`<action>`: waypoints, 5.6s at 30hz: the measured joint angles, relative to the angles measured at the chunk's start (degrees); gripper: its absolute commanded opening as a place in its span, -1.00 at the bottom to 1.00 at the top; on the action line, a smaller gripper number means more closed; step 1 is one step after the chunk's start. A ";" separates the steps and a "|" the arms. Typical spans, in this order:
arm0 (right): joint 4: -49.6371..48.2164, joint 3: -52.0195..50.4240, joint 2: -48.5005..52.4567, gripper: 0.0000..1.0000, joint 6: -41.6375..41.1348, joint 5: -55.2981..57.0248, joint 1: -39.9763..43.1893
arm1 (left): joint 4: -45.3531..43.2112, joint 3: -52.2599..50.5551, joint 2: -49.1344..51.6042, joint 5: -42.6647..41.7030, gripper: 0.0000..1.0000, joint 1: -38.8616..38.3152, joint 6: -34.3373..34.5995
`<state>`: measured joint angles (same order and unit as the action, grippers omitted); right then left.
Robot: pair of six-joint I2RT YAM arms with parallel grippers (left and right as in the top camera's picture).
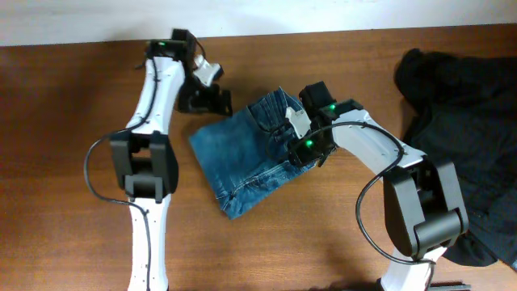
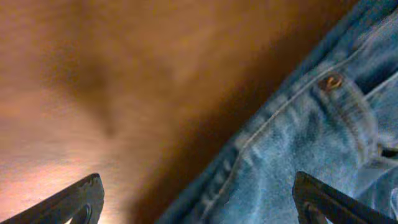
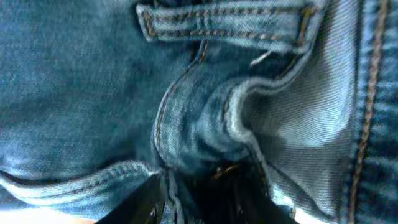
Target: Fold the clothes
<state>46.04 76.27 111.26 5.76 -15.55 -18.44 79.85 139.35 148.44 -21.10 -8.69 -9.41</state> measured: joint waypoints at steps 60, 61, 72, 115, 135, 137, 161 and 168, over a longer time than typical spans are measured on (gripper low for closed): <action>-13.64 1.29 4.15 -0.13 -0.81 -1.73 -1.97 | 4.07 -9.14 0.07 -15.54 0.98 -2.29 -19.78; -15.47 1.29 4.57 -0.13 -0.81 -1.14 -1.95 | 4.11 -10.03 -0.22 -16.13 0.98 -2.25 -19.96; -18.29 1.44 5.33 -0.13 -0.63 3.65 -0.09 | 4.98 -14.01 -1.01 -17.97 0.65 -2.23 -20.20; -14.95 1.88 5.38 -0.14 -0.61 3.69 2.84 | -9.42 -16.15 -3.80 -7.21 0.17 -6.01 6.84; -12.00 3.08 5.38 0.02 -0.61 4.33 3.37 | -8.74 -16.39 -1.97 -14.12 -1.00 -6.16 2.95; -7.91 4.98 5.38 0.06 -0.63 4.59 3.37 | -7.80 -16.41 -1.97 -13.86 -0.99 -5.86 2.93; 22.86 40.85 -5.03 0.22 -0.37 9.97 3.85 | -1.49 -17.77 -8.52 26.75 -1.00 26.62 1.90; 24.39 40.85 -5.03 0.21 -0.35 10.43 3.85 | -2.19 -12.20 -8.52 30.69 -1.00 35.78 1.44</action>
<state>70.43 117.12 106.24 5.41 -5.13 -14.59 77.67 127.15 139.92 9.58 27.09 -7.97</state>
